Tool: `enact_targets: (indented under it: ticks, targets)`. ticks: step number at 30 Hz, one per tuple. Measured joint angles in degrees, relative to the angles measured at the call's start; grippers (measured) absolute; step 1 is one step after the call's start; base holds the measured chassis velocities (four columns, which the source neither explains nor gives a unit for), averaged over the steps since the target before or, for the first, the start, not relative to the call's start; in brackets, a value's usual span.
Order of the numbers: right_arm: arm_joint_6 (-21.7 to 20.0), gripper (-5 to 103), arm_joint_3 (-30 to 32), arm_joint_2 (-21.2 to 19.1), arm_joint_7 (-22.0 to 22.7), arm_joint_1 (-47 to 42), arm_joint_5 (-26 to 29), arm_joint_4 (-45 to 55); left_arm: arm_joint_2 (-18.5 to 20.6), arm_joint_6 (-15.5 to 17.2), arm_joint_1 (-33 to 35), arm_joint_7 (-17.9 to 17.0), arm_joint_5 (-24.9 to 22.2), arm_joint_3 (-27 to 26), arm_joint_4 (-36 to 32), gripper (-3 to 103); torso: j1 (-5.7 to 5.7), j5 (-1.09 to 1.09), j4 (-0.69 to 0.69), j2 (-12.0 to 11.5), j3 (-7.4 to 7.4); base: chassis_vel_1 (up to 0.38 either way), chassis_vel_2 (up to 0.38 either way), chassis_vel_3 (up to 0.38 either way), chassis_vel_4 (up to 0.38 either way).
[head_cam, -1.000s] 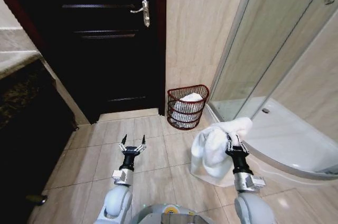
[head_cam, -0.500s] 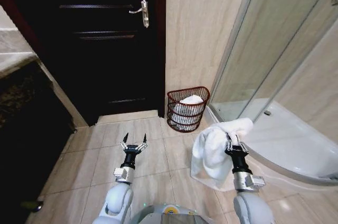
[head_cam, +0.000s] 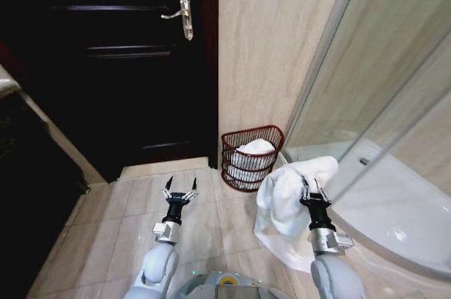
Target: Discard the used towel into the hamper.
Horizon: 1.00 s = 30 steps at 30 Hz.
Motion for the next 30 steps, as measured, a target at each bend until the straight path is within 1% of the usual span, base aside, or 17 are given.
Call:
enact_targets:
  ticks: [3, 4, 6, 7, 8, 11, 12, 13, 15, 16, 17, 19, 22, 24, 25, 29, 30]
  targets:
    - [-0.76, 14, -0.2, -0.5, -0.07, 0.58, 0.59, 0.8, 0.07, -0.09, 0.17, 0.0, 0.0, 0.01, 0.11, 100, -0.01, -0.04, 0.0, 0.0, -0.01, -0.053, 0.005, 0.043, -0.029]
    - [-1.74, 14, -0.33, -1.16, -0.04, 1.28, 1.13, 1.52, 0.17, -0.15, 0.24, 0.0, 0.0, 0.0, 0.12, 100, -0.02, 0.0, 0.0, 0.0, -0.02, 0.0, 0.0, 0.0, 0.0]
    - [-3.65, 14, -0.43, -2.4, 0.21, 2.75, 2.19, 2.91, 0.17, -0.16, 0.24, -0.01, -0.03, -0.2, 0.12, 100, -0.04, -0.03, 0.0, 0.0, -0.02, 0.055, -0.06, -0.05, 0.033]
    - [-5.62, 14, -0.53, -3.58, 0.7, 4.11, 3.53, 4.5, 0.08, -0.08, 0.25, -0.02, -0.07, -0.42, 0.03, 100, -0.05, -0.02, 0.0, 0.01, -0.03, 0.031, -0.073, -0.064, 0.054]
    - [-5.62, 14, -0.53, -3.58, 0.7, 4.11, 3.53, 4.5, 0.08, -0.08, 0.25, -0.02, -0.07, -0.42, 0.03, 100, -0.05, -0.02, 0.0, 0.01, -0.03, 0.031, -0.073, -0.064, 0.054]
    - [-11.5, 14, -0.81, -7.93, 2.78, 8.33, 8.2, 8.78, -0.09, -0.04, 0.35, -0.06, -0.1, -1.12, -0.16, 100, -0.05, -0.05, 0.0, 0.01, -0.03, 0.019, -0.034, -0.025, 0.032]
    - [-13.22, 14, -0.84, -9.46, 3.48, 9.77, 9.83, 9.82, -0.12, -0.15, 0.53, -0.08, -0.1, -1.43, -0.22, 100, -0.05, -0.02, -0.01, 0.01, -0.03, 0.0, 0.0, 0.0, 0.0]
    - [-13.22, 14, -0.84, -9.46, 3.48, 9.77, 9.83, 9.82, -0.12, -0.15, 0.53, -0.08, -0.1, -1.43, -0.22, 100, -0.05, -0.02, -0.01, 0.01, -0.03, 0.0, 0.0, 0.0, 0.0]
    - [-16.76, 14, -0.85, -13.1, 4.92, 13.13, 13.56, 12.01, -0.36, -0.64, 1.39, -0.18, -0.08, -2.14, -0.39, 100, -0.04, -0.02, 0.01, 0.01, -0.02, 0.0, 0.0, 0.0, 0.0]
    - [-16.76, 14, -0.85, -13.1, 4.92, 13.13, 13.56, 12.01, -0.36, -0.64, 1.39, -0.18, -0.08, -2.14, -0.39, 100, -0.04, -0.02, 0.01, 0.01, -0.02, 0.0, 0.0, 0.0, 0.0]
    - [-17.95, 14, -0.84, -14.3, 5.52, 14.26, 15.2, 12.86, -0.47, -0.77, 1.85, -0.21, -0.06, -2.33, -0.57, 100, -0.04, -0.05, 0.01, 0.01, -0.02, 0.0, 0.0, 0.0, 0.0]
    - [-19.61, 14, -0.85, -16.53, 6.29, 16.42, 18.39, 14.34, -0.59, -1.13, 2.69, -0.38, 0.01, -2.42, -0.86, 100, -0.03, -0.01, 0.01, 0.01, -0.02, 0.0, 0.0, 0.0, 0.0]
    - [-20.03, 14, -0.73, -18.29, 6.55, 18.11, 20.74, 14.76, -1.0, -1.55, 2.96, -0.8, 0.0, -2.44, -0.94, 100, -0.03, -0.03, 0.0, 0.01, -0.02, 0.0, 0.0, 0.0, 0.0]
    - [-20.58, 14, -0.45, -20.16, 6.69, 20.43, 23.58, 14.51, -1.1, -1.56, 2.82, -1.19, -0.06, -2.66, -1.05, 100, -0.03, -0.01, -0.01, 0.0, -0.02, 0.0, 0.0, 0.0, 0.0]
    - [-20.58, 14, -0.45, -20.16, 6.69, 20.43, 23.58, 14.51, -1.1, -1.56, 2.82, -1.19, -0.06, -2.66, -1.05, 100, -0.03, -0.01, -0.01, 0.0, -0.02, 0.0, 0.0, 0.0, 0.0]
    - [-23.27, 14, -0.62, -22.95, 8.77, 27.88, 28.44, 13.74, -0.7, -0.16, 2.08, -1.63, -0.09, -3.0, -1.82, 100, -0.03, -0.01, 0.0, 0.01, -0.02, 0.0, 0.0, 0.0, 0.0]
    - [-23.27, 14, -0.62, -22.95, 8.77, 27.88, 28.44, 13.74, -0.7, -0.16, 2.08, -1.63, -0.09, -3.0, -1.82, 100, -0.03, -0.01, 0.0, 0.01, -0.02, 0.0, 0.0, 0.0, 0.0]
